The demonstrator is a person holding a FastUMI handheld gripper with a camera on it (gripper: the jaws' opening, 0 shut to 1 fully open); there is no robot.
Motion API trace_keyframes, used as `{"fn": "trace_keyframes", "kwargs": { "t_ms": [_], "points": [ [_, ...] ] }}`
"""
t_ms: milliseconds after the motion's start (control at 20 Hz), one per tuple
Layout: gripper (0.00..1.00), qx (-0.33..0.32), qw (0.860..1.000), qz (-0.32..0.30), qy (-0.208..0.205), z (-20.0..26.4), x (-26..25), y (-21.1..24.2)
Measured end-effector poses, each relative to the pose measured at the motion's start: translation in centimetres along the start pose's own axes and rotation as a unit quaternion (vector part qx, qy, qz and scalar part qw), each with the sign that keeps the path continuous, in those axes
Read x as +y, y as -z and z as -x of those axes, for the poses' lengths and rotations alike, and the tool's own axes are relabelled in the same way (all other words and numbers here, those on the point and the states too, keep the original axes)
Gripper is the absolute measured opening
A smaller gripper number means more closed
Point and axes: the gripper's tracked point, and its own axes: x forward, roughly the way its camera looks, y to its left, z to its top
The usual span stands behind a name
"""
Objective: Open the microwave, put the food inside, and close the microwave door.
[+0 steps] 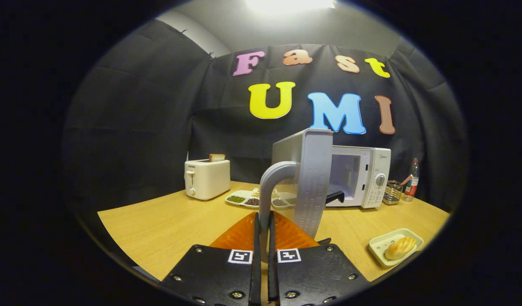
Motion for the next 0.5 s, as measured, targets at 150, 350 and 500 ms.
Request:
{"fn": "trace_keyframes", "kwargs": {
  "t_ms": [150, 350, 500],
  "points": [
    [0.07, 0.009, 1.000, -0.011, -0.016, 0.0, 0.3, 0.4],
    [0.07, 0.048, 0.997, -0.038, -0.052, 1.6, -0.8, 0.5],
    [0.07, 0.037, 0.993, -0.033, -0.110, 3.7, 0.3, -0.8]
  ]
}}
